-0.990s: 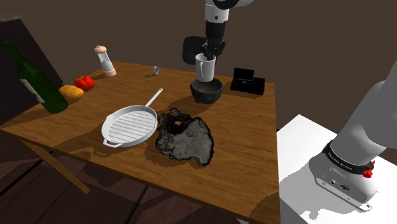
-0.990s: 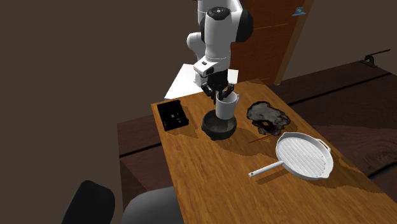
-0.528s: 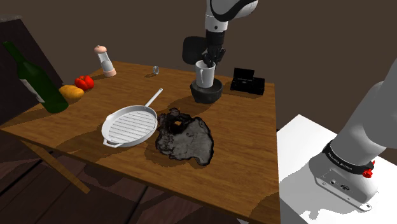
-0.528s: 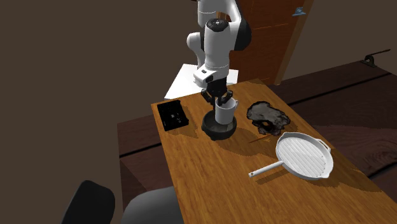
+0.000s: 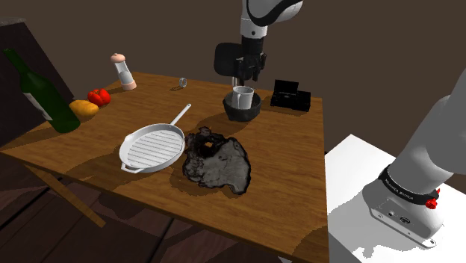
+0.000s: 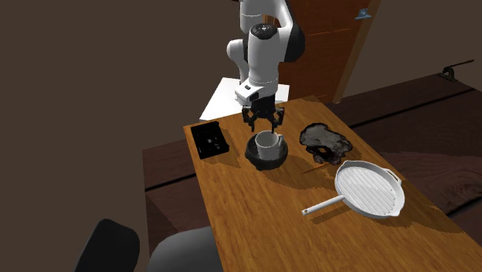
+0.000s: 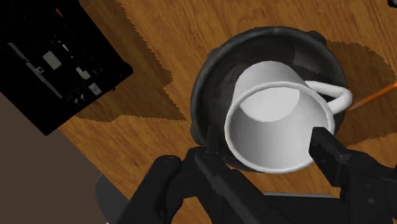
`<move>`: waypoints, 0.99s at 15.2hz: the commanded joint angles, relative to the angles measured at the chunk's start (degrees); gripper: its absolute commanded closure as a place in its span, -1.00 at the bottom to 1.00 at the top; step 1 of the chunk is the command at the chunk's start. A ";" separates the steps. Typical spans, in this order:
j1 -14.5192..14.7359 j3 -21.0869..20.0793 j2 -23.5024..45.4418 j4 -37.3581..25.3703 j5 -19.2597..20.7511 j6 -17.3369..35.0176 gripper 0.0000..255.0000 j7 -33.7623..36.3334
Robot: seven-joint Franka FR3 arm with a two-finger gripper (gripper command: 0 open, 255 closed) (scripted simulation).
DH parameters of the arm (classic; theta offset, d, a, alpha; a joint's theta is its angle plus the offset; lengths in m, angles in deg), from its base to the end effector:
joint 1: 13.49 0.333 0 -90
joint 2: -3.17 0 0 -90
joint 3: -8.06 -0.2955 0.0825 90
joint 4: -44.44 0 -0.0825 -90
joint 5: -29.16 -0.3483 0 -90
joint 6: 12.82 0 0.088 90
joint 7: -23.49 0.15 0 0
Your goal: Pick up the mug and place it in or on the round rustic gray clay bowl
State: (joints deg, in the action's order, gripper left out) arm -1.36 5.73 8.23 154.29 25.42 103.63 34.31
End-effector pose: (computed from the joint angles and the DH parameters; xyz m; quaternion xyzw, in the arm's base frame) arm 0.5320 0.1433 0.4009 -0.9993 -0.0175 -0.0063 0.0334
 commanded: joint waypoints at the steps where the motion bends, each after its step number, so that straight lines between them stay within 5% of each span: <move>1: 0.00 0.00 0.00 0.00 0.00 0.00 -1.00 0.00; 4: 0.00 0.00 0.00 0.00 0.00 0.00 -1.00 0.00; 8: -0.21 0.18 -1.68 -5.25 0.09 -6.93 -1.00 0.06; 15: -0.21 0.18 -1.68 -5.25 0.09 -6.93 -1.00 0.06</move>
State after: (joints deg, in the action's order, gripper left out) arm -1.57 5.91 6.55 149.06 25.51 96.71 34.37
